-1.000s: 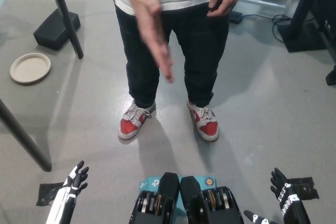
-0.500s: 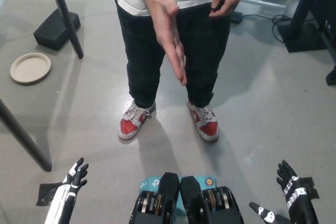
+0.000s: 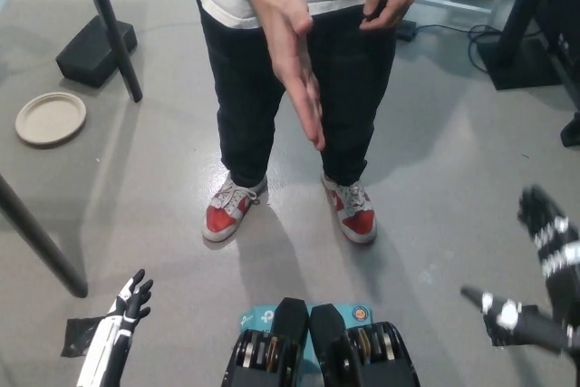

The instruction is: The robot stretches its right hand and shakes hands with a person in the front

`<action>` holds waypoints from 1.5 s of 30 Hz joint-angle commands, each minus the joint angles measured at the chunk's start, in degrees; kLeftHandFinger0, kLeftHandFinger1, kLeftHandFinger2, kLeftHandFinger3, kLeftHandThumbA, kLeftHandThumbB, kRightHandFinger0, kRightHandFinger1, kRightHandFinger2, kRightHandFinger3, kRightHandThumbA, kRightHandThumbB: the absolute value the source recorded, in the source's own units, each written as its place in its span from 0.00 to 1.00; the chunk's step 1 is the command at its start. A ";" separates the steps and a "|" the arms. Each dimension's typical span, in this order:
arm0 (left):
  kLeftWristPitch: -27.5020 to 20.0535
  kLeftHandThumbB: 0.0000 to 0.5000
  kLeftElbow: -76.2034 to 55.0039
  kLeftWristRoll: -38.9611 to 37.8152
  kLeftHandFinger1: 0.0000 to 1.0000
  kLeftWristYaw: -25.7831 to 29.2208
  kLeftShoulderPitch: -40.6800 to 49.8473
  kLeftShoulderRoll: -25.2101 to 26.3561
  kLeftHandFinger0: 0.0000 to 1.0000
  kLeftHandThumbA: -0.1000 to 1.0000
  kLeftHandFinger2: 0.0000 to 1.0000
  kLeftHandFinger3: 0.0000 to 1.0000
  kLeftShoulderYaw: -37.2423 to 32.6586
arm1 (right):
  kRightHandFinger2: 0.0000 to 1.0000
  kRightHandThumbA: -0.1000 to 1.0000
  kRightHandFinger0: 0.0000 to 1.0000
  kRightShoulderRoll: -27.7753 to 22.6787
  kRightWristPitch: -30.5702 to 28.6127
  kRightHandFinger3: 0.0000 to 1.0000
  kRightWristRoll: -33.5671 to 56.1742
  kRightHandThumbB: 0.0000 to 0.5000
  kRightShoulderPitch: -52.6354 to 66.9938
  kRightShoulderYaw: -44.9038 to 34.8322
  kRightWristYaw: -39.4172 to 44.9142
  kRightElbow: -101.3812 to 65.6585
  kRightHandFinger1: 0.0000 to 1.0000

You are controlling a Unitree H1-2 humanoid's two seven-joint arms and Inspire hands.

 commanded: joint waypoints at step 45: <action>0.47 0.16 -5.96 2.44 1.00 -0.71 -2.71 1.93 1.00 1.00 1.00 1.00 -0.02 | 1.00 1.00 1.00 0.42 34.43 1.00 3.10 0.76 -55.49 18.08 0.71 35.55 1.00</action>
